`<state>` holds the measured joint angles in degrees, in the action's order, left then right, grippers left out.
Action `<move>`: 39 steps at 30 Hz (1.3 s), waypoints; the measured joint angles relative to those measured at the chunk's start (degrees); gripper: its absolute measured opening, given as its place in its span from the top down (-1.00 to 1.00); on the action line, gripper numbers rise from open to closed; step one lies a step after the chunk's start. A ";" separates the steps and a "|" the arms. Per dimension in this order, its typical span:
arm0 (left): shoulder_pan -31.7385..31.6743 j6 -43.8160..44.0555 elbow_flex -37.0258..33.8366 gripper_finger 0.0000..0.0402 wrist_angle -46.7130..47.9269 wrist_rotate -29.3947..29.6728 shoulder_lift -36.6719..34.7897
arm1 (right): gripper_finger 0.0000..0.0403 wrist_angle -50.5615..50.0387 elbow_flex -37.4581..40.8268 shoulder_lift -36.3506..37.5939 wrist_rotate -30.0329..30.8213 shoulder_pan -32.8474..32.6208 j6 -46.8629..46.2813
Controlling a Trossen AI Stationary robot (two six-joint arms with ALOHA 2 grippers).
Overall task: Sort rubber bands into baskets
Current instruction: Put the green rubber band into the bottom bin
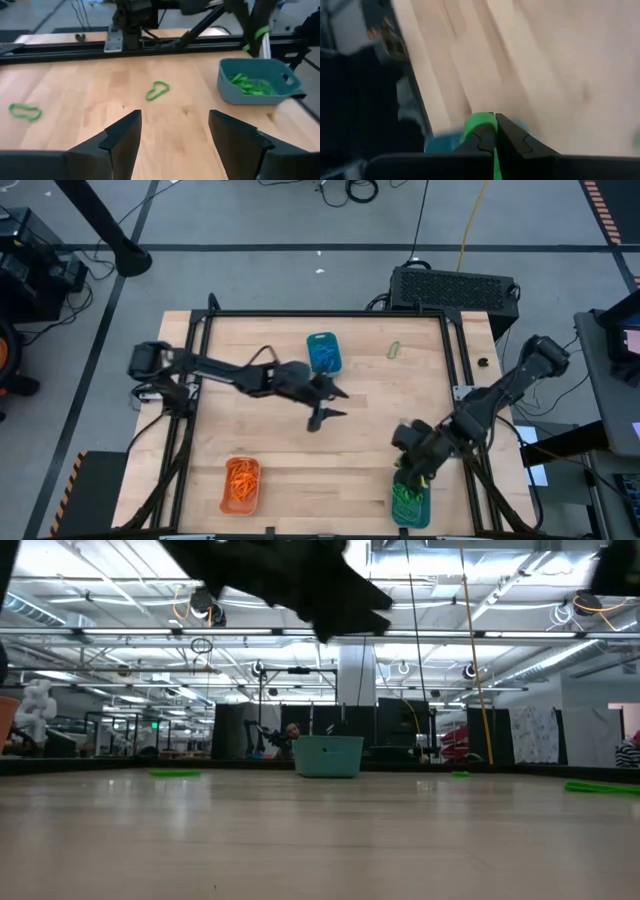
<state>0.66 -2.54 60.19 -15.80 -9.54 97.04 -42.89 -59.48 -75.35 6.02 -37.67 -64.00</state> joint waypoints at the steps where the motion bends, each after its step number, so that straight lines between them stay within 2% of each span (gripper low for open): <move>1: -0.56 -0.83 2.05 -0.19 0.51 -1.46 2.15 | 1.00 -1.60 0.00 -0.39 -1.52 -1.08 -3.17; 6: -1.32 -5.49 12.59 -0.19 3.54 -3.40 12.93 | 1.00 -4.33 0.00 -2.90 -4.62 -6.16 -12.87; 14: -1.19 -9.91 29.08 -0.19 4.42 -4.05 28.88 | 1.00 -3.28 0.00 -8.56 -4.61 -10.15 -16.70; 21: -1.14 -10.31 42.67 -0.19 4.55 -4.76 41.80 | 1.00 2.96 0.00 -11.75 -4.69 -11.35 -16.85; 30: -1.00 -8.30 54.72 -0.19 4.43 -8.35 51.61 | 1.00 2.77 0.00 -12.05 -2.98 -11.96 -17.67; 39: -1.52 -6.39 61.63 -0.19 4.44 -6.79 57.67 | 1.00 2.77 0.00 -12.72 -1.99 -11.95 -17.82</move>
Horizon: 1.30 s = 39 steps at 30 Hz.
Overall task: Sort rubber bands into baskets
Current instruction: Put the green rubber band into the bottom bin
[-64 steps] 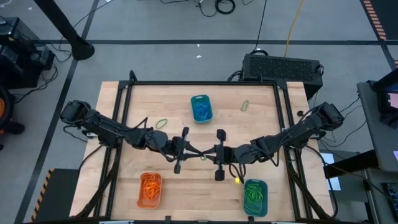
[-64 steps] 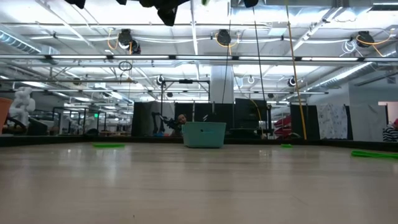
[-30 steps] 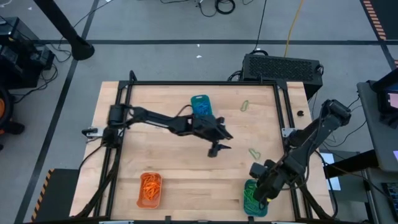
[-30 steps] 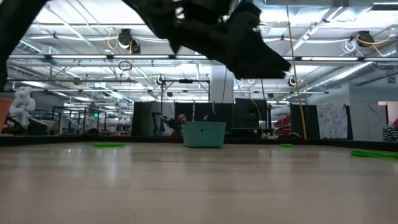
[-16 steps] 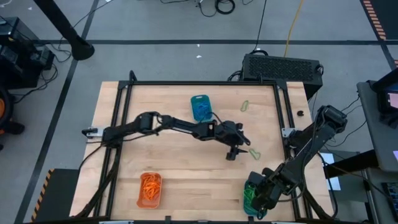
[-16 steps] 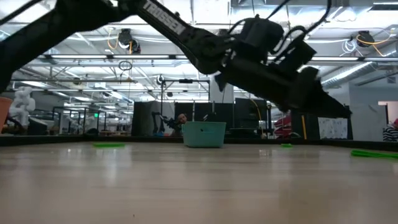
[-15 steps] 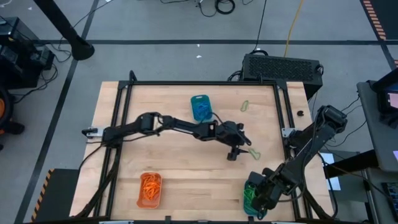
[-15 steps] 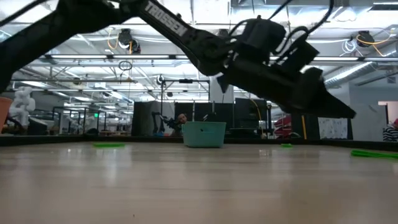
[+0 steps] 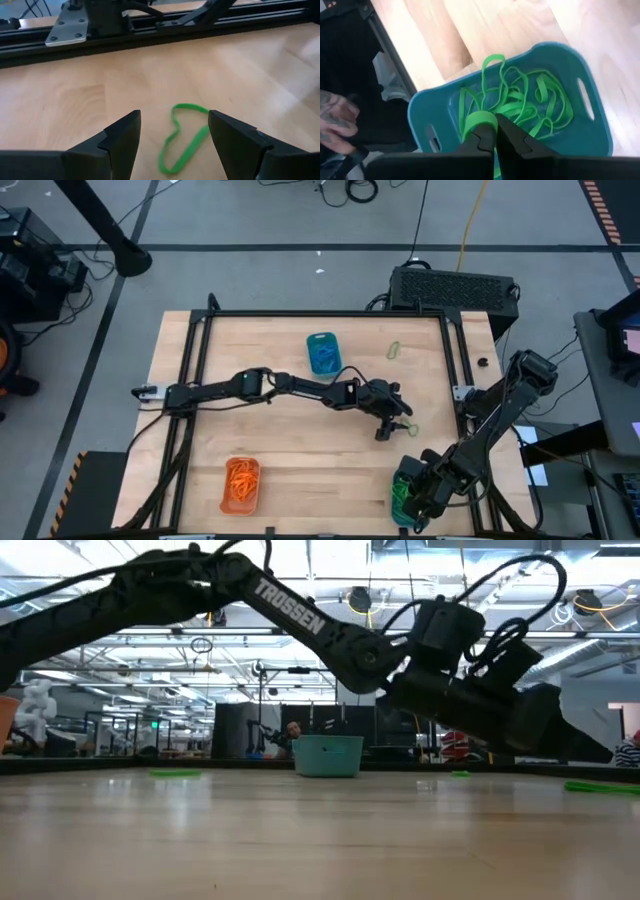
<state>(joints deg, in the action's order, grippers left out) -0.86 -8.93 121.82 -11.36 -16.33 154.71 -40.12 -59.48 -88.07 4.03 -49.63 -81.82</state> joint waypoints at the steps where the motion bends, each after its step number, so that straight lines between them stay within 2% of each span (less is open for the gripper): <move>1: -0.12 0.09 0.78 -0.19 0.07 -0.01 0.57 | 1.00 0.00 0.00 -0.24 0.60 0.00 -0.02; 7: -0.22 2.47 2.80 -0.19 0.62 -1.52 3.20 | 0.93 -0.02 0.00 -0.47 1.91 0.02 -0.85; 13: -0.24 2.26 2.80 -0.19 3.59 -2.48 3.33 | 0.64 -3.21 0.00 -0.47 1.50 0.02 -4.58; 19: -0.24 2.19 2.80 -0.16 4.24 -2.31 3.31 | 0.36 -5.04 0.00 -0.47 -3.37 0.00 -6.18; 24: -0.30 2.25 2.80 0.13 4.49 -1.70 3.29 | 0.23 -4.78 0.00 -0.47 -5.87 0.00 -5.66; 31: -0.26 2.35 2.80 0.90 4.80 -1.16 3.26 | 0.21 -4.78 0.00 -0.47 -5.85 0.15 -6.05; 39: 0.64 2.36 2.65 0.98 5.68 -1.34 2.21 | 0.21 -5.59 -0.63 -0.23 -4.50 0.43 -5.97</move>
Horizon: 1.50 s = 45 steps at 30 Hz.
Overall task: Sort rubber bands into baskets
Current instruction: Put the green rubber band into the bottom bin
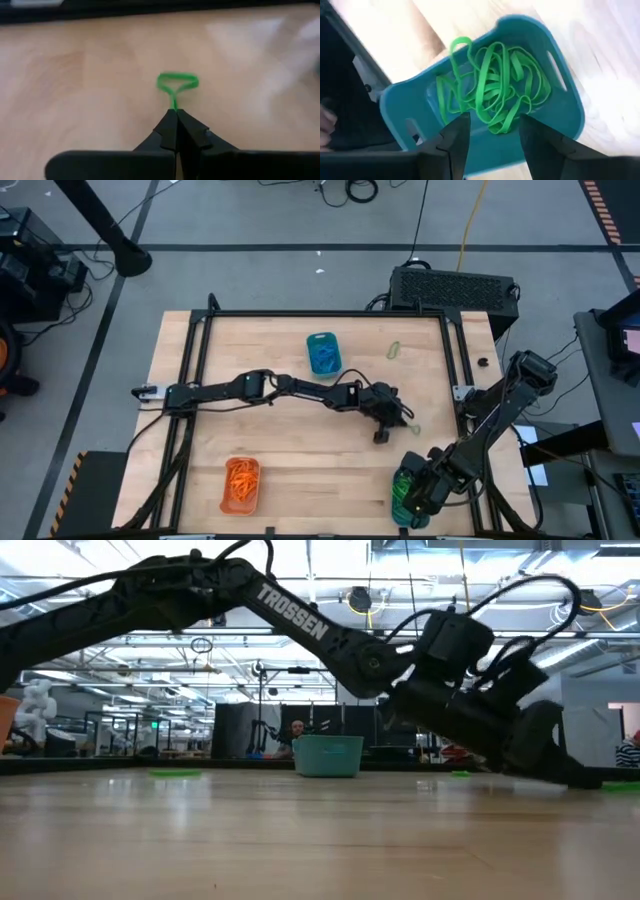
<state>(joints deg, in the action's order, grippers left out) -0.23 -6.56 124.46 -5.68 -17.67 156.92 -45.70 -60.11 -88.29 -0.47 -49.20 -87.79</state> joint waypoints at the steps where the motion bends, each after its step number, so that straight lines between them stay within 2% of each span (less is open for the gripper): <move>1: 0.14 0.02 0.00 0.98 -0.10 -0.67 -0.16 | 0.21 -0.74 -0.85 0.31 0.12 0.01 0.34; 4: 0.53 0.30 -0.08 0.99 1.77 -6.06 -1.53 | 0.21 -4.08 -4.85 1.49 1.00 -0.06 0.10; 6: 1.28 0.09 -0.04 0.99 2.87 -7.61 -2.47 | 0.21 -7.96 -7.74 1.82 2.62 -0.39 0.00; 12: 4.72 -5.65 -0.02 0.99 7.13 -6.35 -6.57 | 0.21 -19.52 -17.15 2.14 7.95 -2.25 -1.06; 18: 8.28 -10.78 0.15 1.00 10.39 -6.26 -11.00 | 0.21 -22.07 -19.76 2.12 7.79 -5.46 -7.01; 24: 13.75 -13.54 0.00 1.00 12.81 -6.11 -10.69 | 0.21 -25.74 -19.76 2.06 4.99 -9.54 -17.87; 29: 16.71 -14.92 0.01 1.00 12.61 -0.76 -10.12 | 0.21 -28.52 -19.76 2.06 4.96 -11.47 -23.30; 35: 18.05 -15.28 0.00 1.00 10.42 5.41 -10.09 | 0.21 -28.51 -19.76 2.06 5.46 -11.47 -24.10; 40: 17.86 -14.82 0.00 1.00 10.39 8.65 -10.09 | 0.21 -28.38 -19.76 2.06 8.25 -11.12 -24.09; 45: 17.87 -15.01 0.00 1.00 9.63 8.74 -10.09 | 0.21 -28.38 -19.76 2.06 8.28 -10.74 -24.07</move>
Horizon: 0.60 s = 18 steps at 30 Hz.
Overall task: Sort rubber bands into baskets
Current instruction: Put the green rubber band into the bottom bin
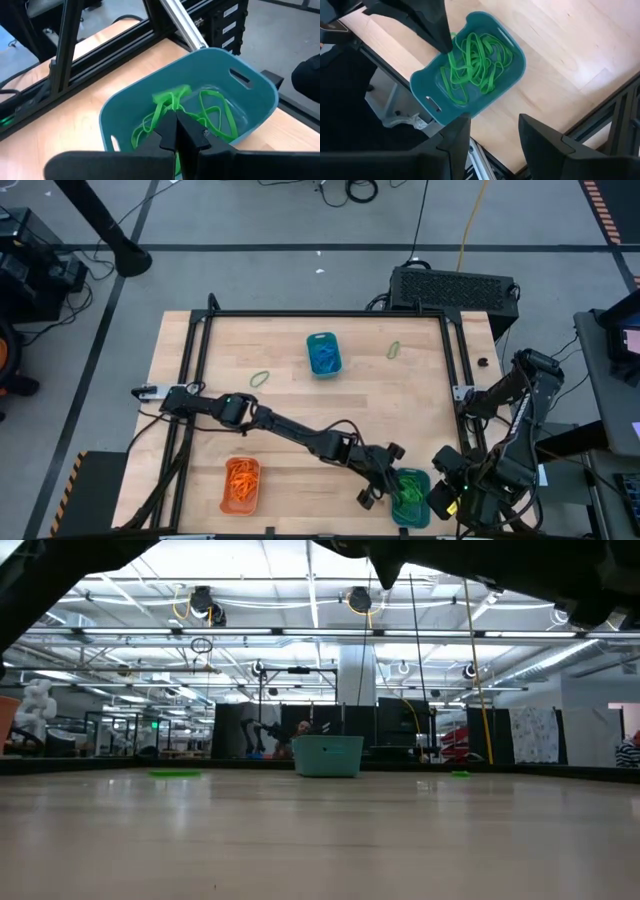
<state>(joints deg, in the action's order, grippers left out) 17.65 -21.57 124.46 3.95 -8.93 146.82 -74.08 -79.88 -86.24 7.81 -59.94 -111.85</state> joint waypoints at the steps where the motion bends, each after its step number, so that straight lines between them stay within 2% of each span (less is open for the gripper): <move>1: 0.02 -0.16 0.00 0.99 -0.07 -0.02 0.00 | 0.21 0.03 0.00 0.00 0.00 0.00 0.00; 7: -0.06 -1.79 -1.14 0.76 -2.61 -0.18 0.00 | 0.21 0.17 0.00 0.00 -0.02 0.00 -0.44; 15: -0.39 -6.24 -1.36 0.27 -4.40 -1.55 1.58 | 0.21 0.20 0.00 0.00 -0.02 0.00 -0.44; 18: -0.40 -2.05 -1.36 0.11 -4.65 2.58 1.71 | 0.21 0.36 0.00 0.00 0.04 0.01 -0.46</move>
<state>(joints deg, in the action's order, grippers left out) 17.25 -23.63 123.11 -0.70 -6.35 148.54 -73.73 -79.88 -86.24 7.86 -59.93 -112.31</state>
